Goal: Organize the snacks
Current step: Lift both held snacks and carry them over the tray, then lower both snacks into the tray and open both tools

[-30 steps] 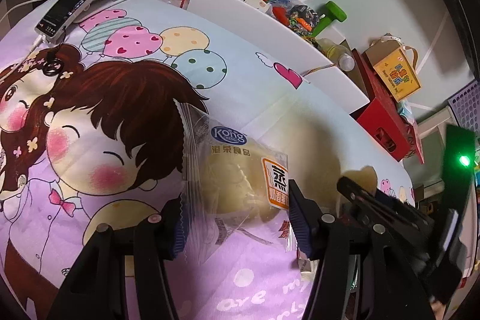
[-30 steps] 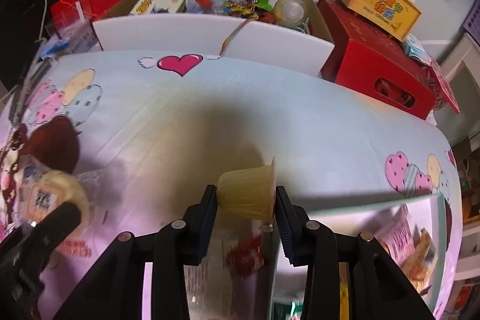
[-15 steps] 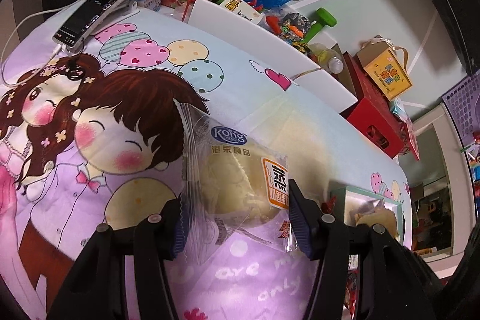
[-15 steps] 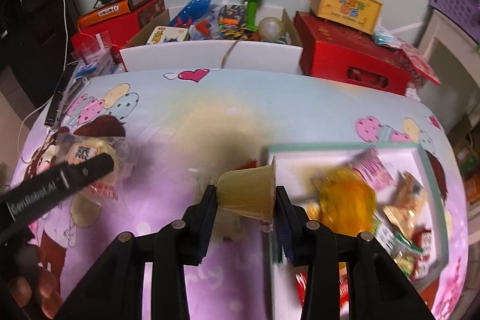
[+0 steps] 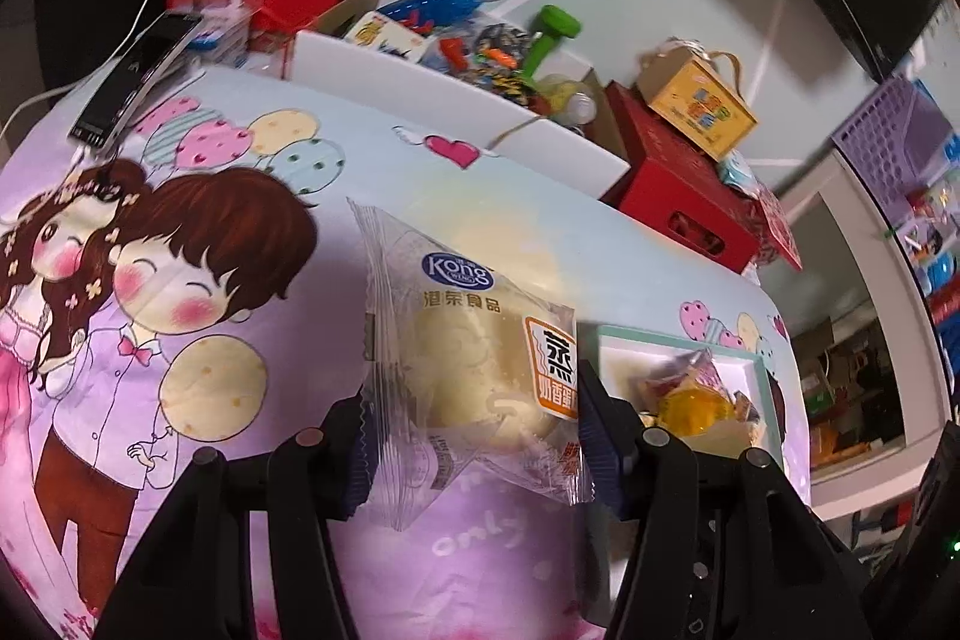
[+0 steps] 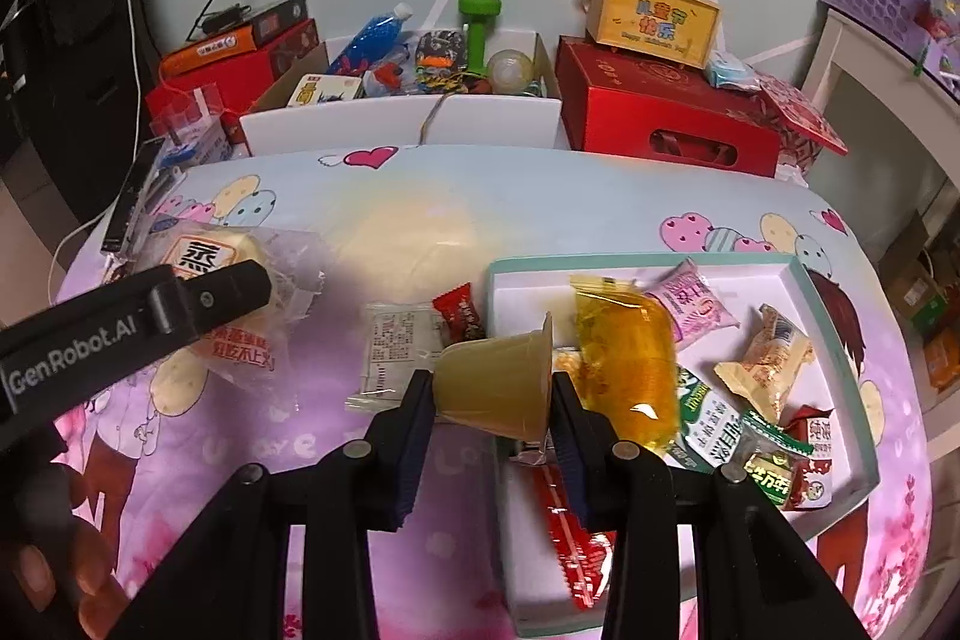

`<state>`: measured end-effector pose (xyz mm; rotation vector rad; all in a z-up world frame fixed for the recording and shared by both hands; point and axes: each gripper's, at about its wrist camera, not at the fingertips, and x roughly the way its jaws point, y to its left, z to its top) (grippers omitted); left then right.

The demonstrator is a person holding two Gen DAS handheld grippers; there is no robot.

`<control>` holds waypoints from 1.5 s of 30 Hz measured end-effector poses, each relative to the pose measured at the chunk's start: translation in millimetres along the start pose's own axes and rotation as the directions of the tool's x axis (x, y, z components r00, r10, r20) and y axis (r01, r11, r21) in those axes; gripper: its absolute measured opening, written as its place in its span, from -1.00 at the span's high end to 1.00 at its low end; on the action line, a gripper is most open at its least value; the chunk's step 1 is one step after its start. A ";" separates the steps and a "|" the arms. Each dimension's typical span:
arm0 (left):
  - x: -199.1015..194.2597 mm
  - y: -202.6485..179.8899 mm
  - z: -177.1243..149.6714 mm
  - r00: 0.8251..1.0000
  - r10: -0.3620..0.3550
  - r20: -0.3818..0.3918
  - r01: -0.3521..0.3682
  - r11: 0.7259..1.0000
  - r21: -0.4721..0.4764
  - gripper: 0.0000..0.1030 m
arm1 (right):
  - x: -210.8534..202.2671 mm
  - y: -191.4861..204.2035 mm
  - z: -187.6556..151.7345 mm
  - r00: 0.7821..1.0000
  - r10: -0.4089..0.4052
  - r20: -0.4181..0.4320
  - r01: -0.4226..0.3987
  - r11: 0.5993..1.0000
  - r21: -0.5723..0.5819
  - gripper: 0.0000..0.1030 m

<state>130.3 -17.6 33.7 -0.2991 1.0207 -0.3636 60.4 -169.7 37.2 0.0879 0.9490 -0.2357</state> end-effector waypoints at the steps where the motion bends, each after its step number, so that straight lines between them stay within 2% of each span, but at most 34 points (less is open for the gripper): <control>1: -0.7 -4.7 -0.2 1.000 0.000 0.003 0.000 1.000 0.010 -0.15 | -0.5 -5.5 -0.3 1.000 0.004 0.002 -0.004 1.000 0.009 0.21; 5: -3.5 -25.2 -1.4 1.000 -0.016 0.011 0.016 0.999 0.052 -0.15 | -5.6 -30.4 0.2 1.000 0.015 0.018 -0.016 0.998 0.060 0.21; 13: -2.7 -78.7 -9.6 0.997 -0.080 0.002 0.079 0.983 0.164 -0.15 | -11.5 -103.5 0.5 0.999 -0.019 0.037 0.011 0.980 0.200 0.21; 21: 16.2 -132.0 -28.9 0.988 -0.138 -0.065 0.151 0.953 0.264 -0.15 | -12.2 -173.3 -8.1 0.998 -0.053 0.027 0.041 0.940 0.339 0.21; 28: 32.5 -168.9 -49.4 0.984 -0.135 -0.118 0.168 0.920 0.354 -0.15 | -7.9 -222.0 -21.4 0.997 -0.080 -0.002 0.073 0.898 0.434 0.21; 37: 53.0 -199.7 -79.2 0.979 -0.097 -0.179 0.168 0.880 0.444 -0.16 | 4.6 -239.1 -29.0 0.998 -0.059 -0.036 0.069 0.887 0.456 0.21; 45: 60.9 -199.5 -83.8 0.979 -0.069 -0.193 0.152 0.877 0.456 -0.16 | 18.0 -230.1 -30.0 0.997 -0.036 -0.068 0.062 0.898 0.435 0.20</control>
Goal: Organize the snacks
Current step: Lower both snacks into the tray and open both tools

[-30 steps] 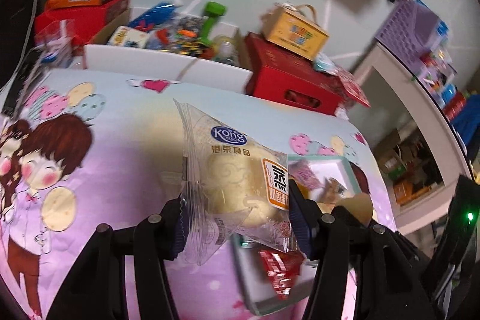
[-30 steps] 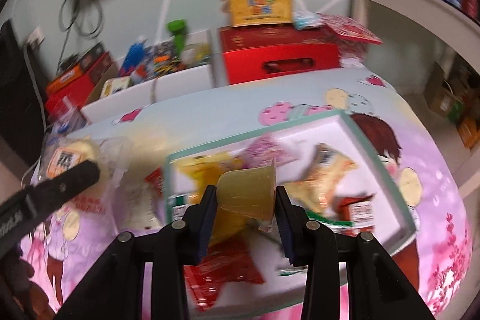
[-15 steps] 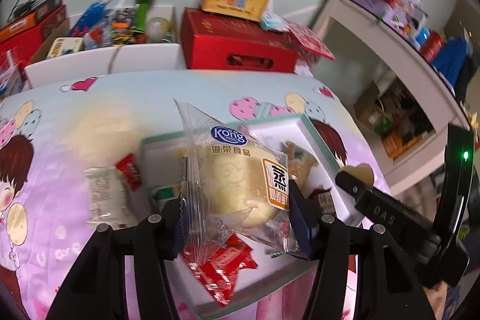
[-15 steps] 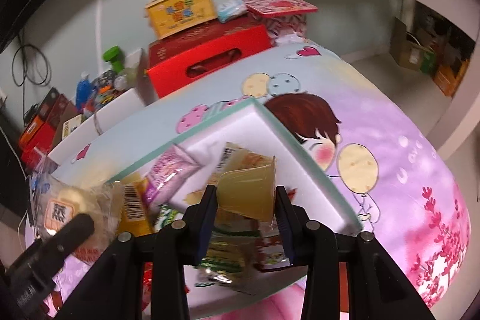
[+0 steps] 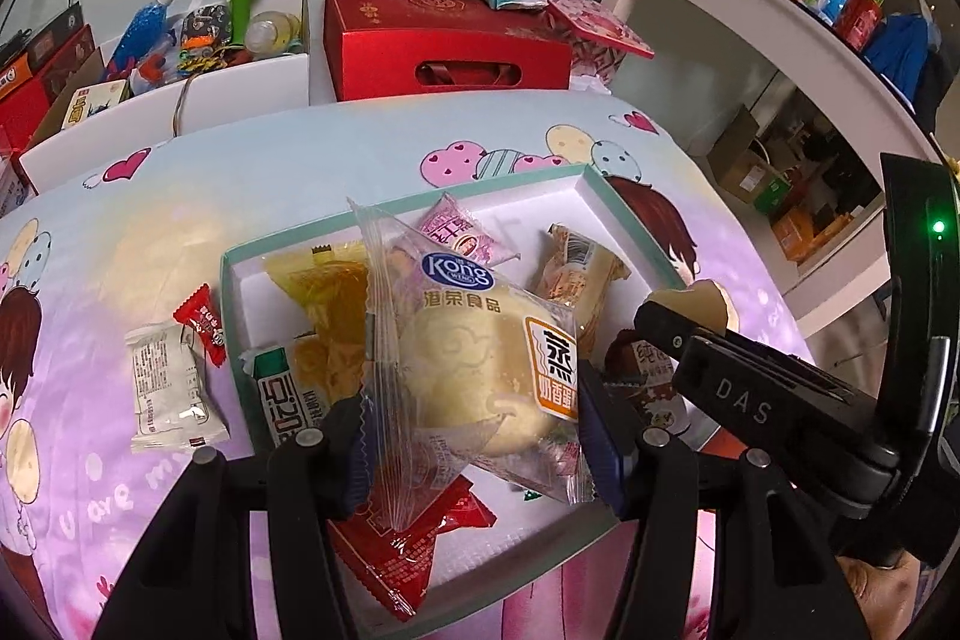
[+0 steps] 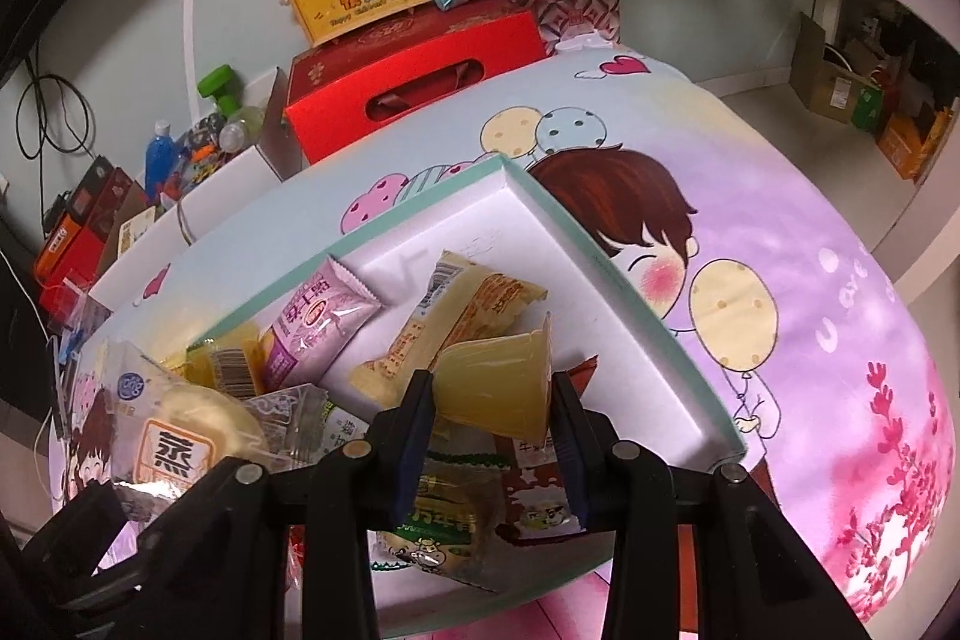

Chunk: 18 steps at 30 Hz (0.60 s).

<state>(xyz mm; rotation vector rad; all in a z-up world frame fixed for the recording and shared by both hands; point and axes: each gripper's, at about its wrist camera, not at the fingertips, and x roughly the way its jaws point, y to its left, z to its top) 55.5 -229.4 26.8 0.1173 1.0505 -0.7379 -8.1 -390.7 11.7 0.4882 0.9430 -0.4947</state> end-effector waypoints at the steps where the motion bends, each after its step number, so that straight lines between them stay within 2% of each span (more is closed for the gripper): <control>1: 1.0 0.1 -0.2 1.000 0.002 -0.003 -0.002 1.000 0.001 -0.16 | 1.3 0.9 -0.4 1.000 -0.001 -0.005 0.001 1.000 -0.002 0.20; 9: 4.3 2.0 -0.8 0.999 0.035 -0.019 -0.035 0.999 0.004 -0.18 | 10.2 5.9 -2.6 0.999 -0.002 -0.034 0.001 1.000 -0.016 0.20; 18: -1.1 4.4 0.5 1.000 0.023 -0.014 -0.024 1.000 -0.001 -0.20 | 6.0 8.2 -1.6 1.000 0.014 -0.024 -0.014 1.000 -0.023 0.20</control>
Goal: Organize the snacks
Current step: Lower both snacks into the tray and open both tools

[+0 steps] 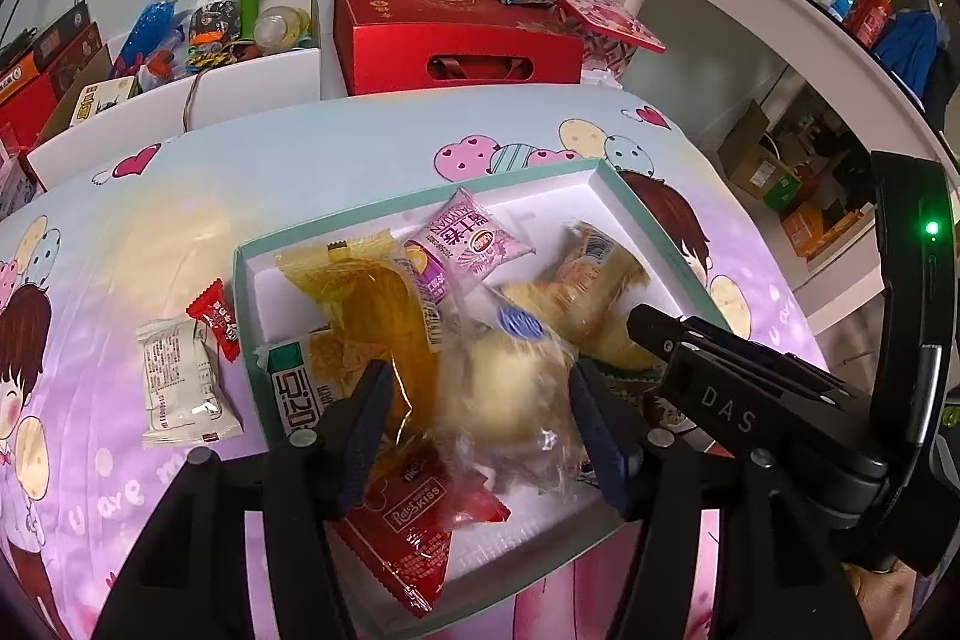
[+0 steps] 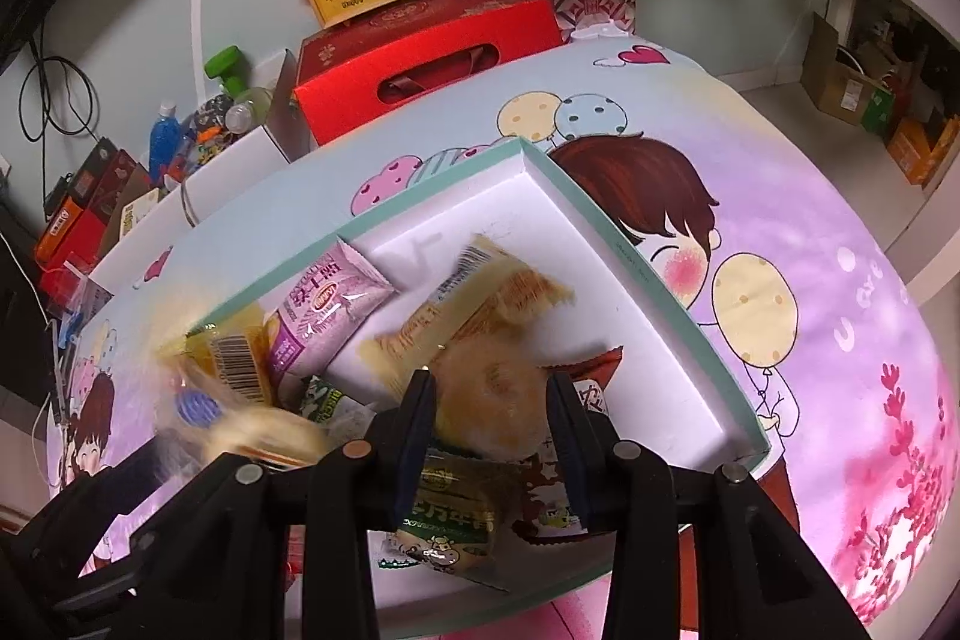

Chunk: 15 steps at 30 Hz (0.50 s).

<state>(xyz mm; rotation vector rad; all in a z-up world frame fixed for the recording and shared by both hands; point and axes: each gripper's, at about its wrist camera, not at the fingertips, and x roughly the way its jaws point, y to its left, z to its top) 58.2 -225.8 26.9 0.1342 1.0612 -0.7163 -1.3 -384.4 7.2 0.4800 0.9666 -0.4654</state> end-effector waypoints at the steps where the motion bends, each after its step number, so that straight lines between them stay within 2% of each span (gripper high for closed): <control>1: -1.0 0.7 -0.3 1.000 0.003 0.001 -0.003 1.000 -0.002 -0.20 | 0.4 0.5 -0.4 1.000 0.007 -0.002 -0.007 1.000 0.000 0.20; 7: -11.0 5.8 2.7 1.000 0.007 0.024 -0.007 1.000 -0.014 -0.20 | -5.3 1.3 1.5 1.000 0.002 0.012 -0.002 1.000 -0.003 0.20; 12: -20.3 23.2 6.4 0.999 0.016 0.044 -0.013 0.998 -0.064 -0.20 | -8.3 0.5 2.3 1.000 -0.004 0.016 0.004 1.000 -0.005 0.18; 14: -23.7 29.7 7.9 0.998 0.030 0.055 -0.026 0.996 -0.083 -0.21 | -7.9 1.8 2.4 1.000 -0.012 0.013 0.012 1.000 -0.012 0.04; 15: -26.9 35.6 8.7 0.997 0.041 0.064 -0.034 0.995 -0.098 -0.22 | -7.9 2.2 2.1 1.000 -0.014 0.012 0.015 1.000 -0.014 -0.16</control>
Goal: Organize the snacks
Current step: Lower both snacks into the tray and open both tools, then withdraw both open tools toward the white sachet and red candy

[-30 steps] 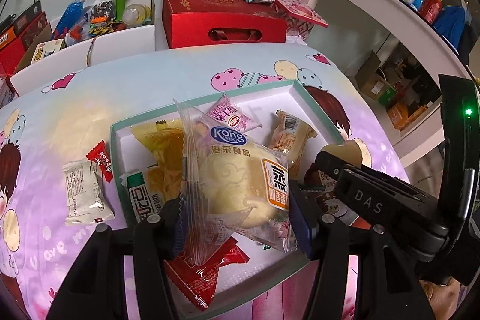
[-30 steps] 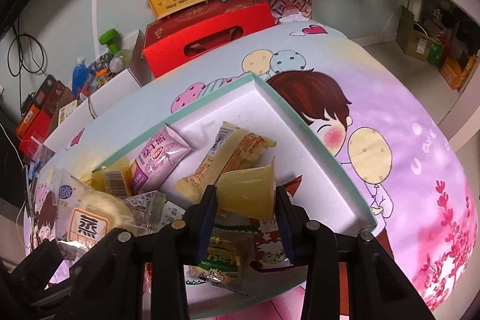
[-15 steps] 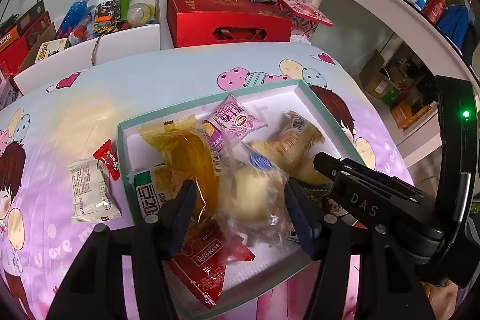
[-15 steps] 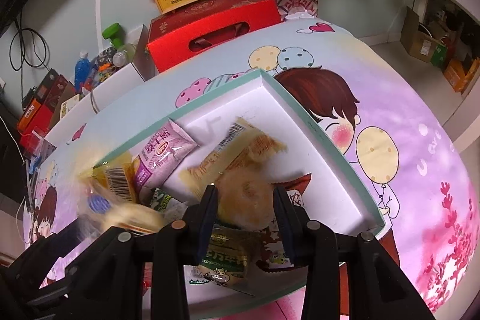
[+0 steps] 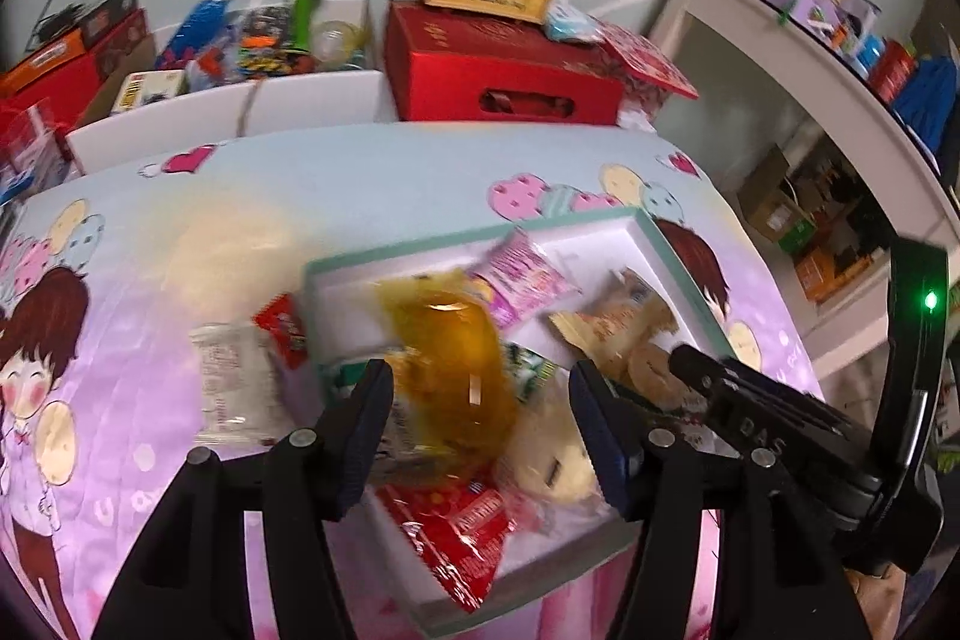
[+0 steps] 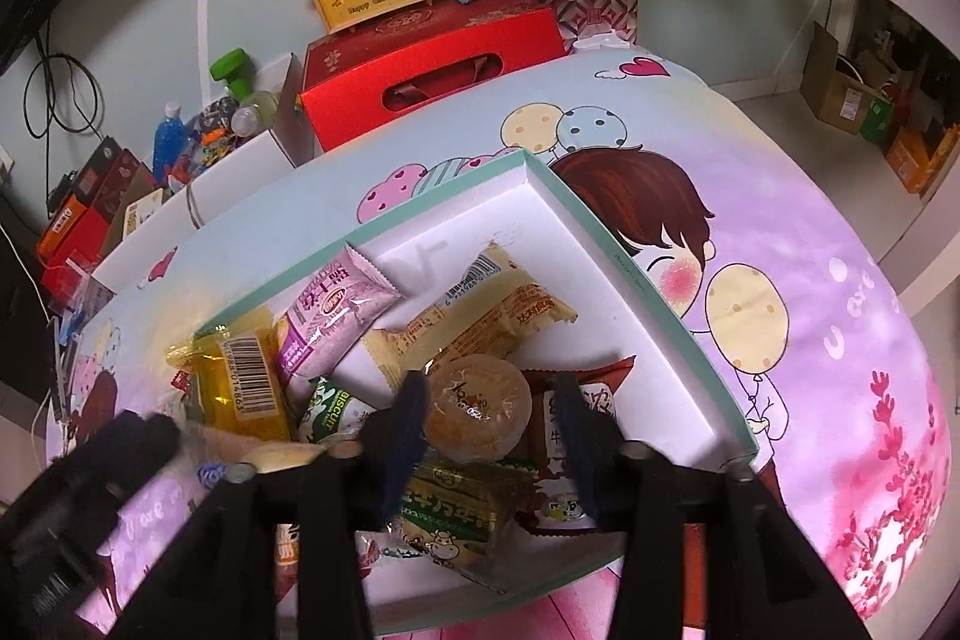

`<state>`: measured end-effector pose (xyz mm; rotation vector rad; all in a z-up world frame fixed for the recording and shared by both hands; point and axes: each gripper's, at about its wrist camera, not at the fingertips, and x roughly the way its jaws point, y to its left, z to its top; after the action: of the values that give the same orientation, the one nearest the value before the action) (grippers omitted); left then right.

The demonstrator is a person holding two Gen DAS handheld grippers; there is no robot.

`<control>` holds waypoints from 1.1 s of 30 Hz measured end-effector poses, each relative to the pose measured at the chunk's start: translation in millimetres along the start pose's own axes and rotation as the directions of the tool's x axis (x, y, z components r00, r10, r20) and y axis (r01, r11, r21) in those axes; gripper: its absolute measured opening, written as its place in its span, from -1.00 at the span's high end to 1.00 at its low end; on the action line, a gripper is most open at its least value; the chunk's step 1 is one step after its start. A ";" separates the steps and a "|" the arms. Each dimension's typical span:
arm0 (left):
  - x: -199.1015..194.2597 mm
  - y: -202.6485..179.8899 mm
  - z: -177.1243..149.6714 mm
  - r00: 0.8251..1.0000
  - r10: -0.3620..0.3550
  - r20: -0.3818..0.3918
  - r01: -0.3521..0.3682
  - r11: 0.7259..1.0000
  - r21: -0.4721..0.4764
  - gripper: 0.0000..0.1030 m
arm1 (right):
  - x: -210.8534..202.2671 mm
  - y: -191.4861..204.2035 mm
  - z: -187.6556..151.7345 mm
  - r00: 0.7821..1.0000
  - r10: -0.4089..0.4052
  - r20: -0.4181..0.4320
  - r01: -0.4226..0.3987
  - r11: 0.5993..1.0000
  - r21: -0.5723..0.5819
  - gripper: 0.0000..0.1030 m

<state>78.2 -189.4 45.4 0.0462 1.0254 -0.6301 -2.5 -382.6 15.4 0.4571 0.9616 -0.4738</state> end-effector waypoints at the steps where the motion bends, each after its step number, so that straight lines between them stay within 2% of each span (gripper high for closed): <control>1: -1.7 4.2 0.9 1.000 0.006 0.006 -0.006 1.000 -0.010 -0.29 | -0.2 1.0 -0.2 1.000 -0.003 0.001 0.003 1.000 -0.003 -0.22; 2: -3.8 10.1 2.0 1.000 0.016 0.015 -0.015 1.000 -0.024 -0.36 | -0.6 2.8 -0.3 1.000 -0.008 0.003 0.008 1.000 -0.009 -0.23; 5: -7.7 27.3 3.2 0.998 0.057 0.031 -0.055 0.996 -0.068 -0.40 | -0.8 7.9 -0.7 1.000 -0.008 0.003 0.009 1.000 -0.023 -0.28; 7: -8.4 38.7 3.4 0.996 0.078 0.034 -0.074 0.992 -0.101 -0.51 | -1.7 13.1 -1.0 1.000 -0.007 0.009 0.008 0.999 -0.035 -0.50; 13: -10.2 74.3 1.0 0.988 0.149 0.038 -0.140 0.975 -0.175 -0.58 | -2.3 28.8 -2.7 1.000 0.016 0.020 -0.015 0.997 -0.070 -0.81; 16: -10.3 86.6 -0.3 0.981 0.192 0.039 -0.181 0.965 -0.192 -0.86 | -2.0 38.0 -4.0 0.999 0.032 0.019 -0.030 0.996 -0.089 -0.86; 20: -13.3 103.6 -2.8 0.971 0.234 0.049 -0.217 0.949 -0.227 -0.87 | -2.3 50.3 -6.7 0.999 0.048 0.022 -0.045 0.993 -0.113 -0.87; 22: -14.4 113.1 -4.8 0.967 0.250 0.050 -0.231 0.941 -0.248 -0.88 | -2.2 56.3 -7.9 0.998 0.055 0.022 -0.052 0.991 -0.123 -1.00; 33: -26.4 165.0 -15.1 0.949 0.311 0.056 -0.267 0.884 -0.383 -0.94 | -0.9 95.7 -17.6 0.997 0.071 0.017 -0.067 0.979 -0.192 -1.00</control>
<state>141.0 -36.4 17.4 -0.1662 0.9859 -0.1552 39.9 -295.3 22.6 0.3090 0.9549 -0.3194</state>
